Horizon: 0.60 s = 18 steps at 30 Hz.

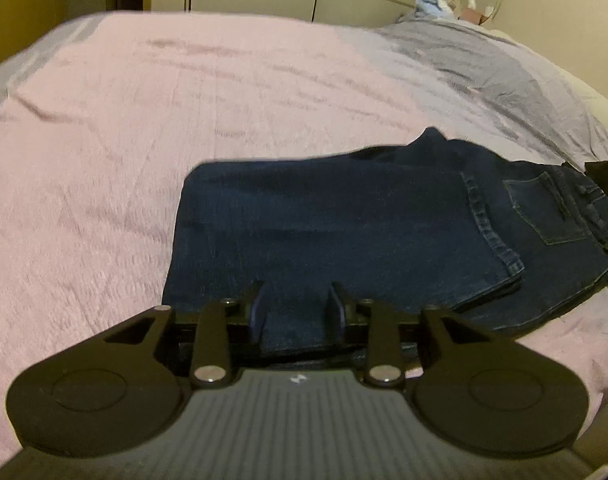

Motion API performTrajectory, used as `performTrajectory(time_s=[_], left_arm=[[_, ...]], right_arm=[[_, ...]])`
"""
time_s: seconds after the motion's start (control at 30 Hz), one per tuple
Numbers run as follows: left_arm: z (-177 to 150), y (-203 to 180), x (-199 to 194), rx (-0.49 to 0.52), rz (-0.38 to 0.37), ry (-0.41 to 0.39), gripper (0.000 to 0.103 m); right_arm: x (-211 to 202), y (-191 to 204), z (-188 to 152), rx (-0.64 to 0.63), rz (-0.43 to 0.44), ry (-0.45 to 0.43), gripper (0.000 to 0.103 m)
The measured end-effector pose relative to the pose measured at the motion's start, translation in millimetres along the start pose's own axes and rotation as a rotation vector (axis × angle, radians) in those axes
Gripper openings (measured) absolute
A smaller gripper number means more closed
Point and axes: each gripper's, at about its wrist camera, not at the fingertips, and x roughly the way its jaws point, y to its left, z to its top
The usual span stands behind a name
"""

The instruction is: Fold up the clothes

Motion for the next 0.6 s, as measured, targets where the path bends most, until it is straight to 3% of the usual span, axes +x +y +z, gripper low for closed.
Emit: performTrajectory(time_s=[0.07,0.13,0.3,0.37,0.43,0.6], left_arm=[[1,5,-1,-0.022,-0.013,-0.003,0.030],[2,11,-6,-0.042,-0.015,-0.014,0.030],[5,32,-25,-0.105,-0.022,-0.065,0.030],[5,42,-37,-0.139,-0.035,-0.089,0.030],[4,53,-46,-0.173,-0.048,-0.106,0.029],[-5,83,-62,-0.288,-0.096,-0.119,0.029]], right_arm=[[1,5,0,-0.022,-0.034,0.004,0.029],[2,17,-3,-0.087,-0.086,-0.002,0.025],[-3,112,-50,-0.631,-0.287,-0.158,0.020],[-8,152,-87,-0.885,-0.284,-0.253,0.020],[-16,182,-122,-1.064,-0.218,-0.310,0.019],[-26,219,-240,-1.466,-0.009,-0.318,0.019]])
